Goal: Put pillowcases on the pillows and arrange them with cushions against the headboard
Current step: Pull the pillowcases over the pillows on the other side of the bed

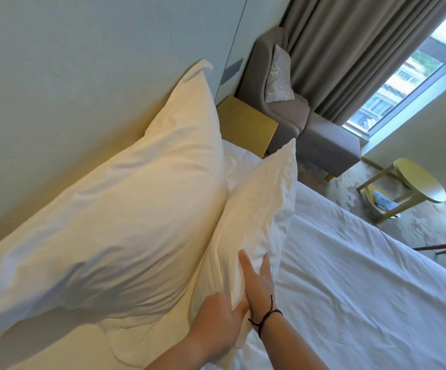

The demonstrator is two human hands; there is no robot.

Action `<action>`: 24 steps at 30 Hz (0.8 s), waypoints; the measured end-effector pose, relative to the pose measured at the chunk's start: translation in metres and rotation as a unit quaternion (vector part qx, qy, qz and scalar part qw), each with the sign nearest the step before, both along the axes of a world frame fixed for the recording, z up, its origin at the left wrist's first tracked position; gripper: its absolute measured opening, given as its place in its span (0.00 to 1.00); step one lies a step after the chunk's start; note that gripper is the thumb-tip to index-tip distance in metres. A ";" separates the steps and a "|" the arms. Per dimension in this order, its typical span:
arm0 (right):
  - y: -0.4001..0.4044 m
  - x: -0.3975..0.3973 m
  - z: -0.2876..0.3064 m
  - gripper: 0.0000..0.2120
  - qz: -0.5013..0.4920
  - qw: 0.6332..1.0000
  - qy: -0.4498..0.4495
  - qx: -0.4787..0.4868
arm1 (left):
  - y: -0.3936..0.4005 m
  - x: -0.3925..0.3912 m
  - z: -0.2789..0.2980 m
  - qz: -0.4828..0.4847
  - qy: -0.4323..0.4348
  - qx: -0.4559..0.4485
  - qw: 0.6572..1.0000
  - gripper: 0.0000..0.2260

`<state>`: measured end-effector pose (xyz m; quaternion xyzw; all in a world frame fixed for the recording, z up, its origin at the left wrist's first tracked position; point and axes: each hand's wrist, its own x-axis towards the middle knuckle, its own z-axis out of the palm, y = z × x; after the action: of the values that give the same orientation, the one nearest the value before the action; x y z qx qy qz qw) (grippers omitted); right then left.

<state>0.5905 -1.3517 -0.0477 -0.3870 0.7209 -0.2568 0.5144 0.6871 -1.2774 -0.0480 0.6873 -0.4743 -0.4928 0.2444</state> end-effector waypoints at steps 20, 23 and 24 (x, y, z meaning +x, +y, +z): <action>0.082 -0.013 -0.028 0.40 0.326 0.917 0.228 0.026 | 0.074 0.063 -0.018 0.030 -0.310 0.003 0.950 0.32; 0.110 -0.044 -0.031 0.37 0.309 0.934 0.175 0.042 | 0.080 0.028 -0.009 -0.020 -0.370 -0.066 0.927 0.34; 0.122 -0.058 -0.035 0.37 0.329 0.925 0.183 0.057 | 0.082 0.014 -0.007 -0.038 -0.380 -0.099 0.919 0.34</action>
<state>0.5330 -1.2294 -0.0828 -0.6125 0.6483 0.0439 0.4502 0.7012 -1.1950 -0.0548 0.7766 -0.6036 -0.1539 0.0937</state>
